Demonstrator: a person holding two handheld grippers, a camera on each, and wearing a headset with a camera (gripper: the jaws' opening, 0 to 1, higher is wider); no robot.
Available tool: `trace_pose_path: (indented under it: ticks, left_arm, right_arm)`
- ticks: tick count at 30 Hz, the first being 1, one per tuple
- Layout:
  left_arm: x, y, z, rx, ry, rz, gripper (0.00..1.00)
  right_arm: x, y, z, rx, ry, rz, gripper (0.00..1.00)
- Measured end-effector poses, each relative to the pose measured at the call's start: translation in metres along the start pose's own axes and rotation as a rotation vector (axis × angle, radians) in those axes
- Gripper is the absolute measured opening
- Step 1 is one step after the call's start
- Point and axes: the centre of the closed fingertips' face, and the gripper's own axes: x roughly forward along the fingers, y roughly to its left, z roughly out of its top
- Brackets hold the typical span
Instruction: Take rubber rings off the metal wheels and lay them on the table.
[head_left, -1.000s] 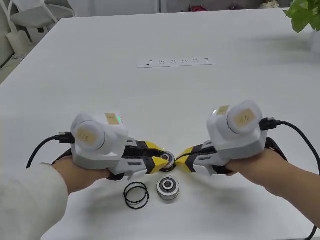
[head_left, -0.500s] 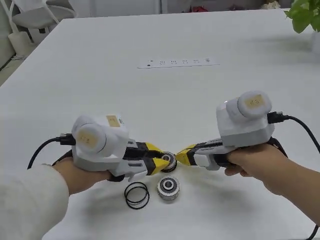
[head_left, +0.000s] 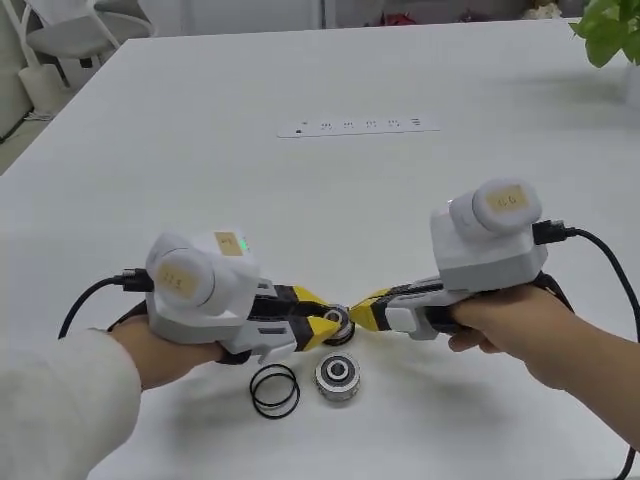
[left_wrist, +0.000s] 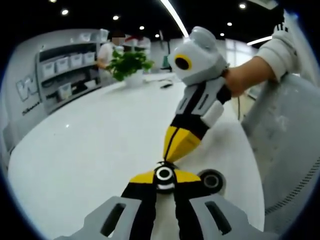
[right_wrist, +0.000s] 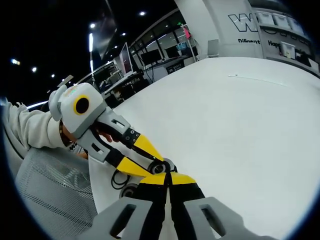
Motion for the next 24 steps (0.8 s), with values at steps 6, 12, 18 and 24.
trace_pose_path:
  ticks: [6,12,18,24]
  left_arm:
    - [0.0006,0.0008,-0.0006,0.0,0.001,0.002,0.13]
    - [0.0008,0.0007,-0.0005,0.0,0.001,0.003,0.13]
    - [0.001,0.0007,-0.0005,-0.002,0.002,0.007,0.13]
    - [0.0012,0.0008,-0.0004,-0.002,0.001,0.008,0.13]
  right_arm:
    - [-0.0001,0.0019,0.0016,-0.008,0.004,0.003,0.0]
    - [0.0007,0.002,0.0029,-0.017,0.005,0.007,0.0]
    - [0.0016,0.0014,0.0028,-0.046,0.013,0.0,0.0]
    - [0.0017,0.0018,0.0032,-0.052,0.014,0.003,0.0]
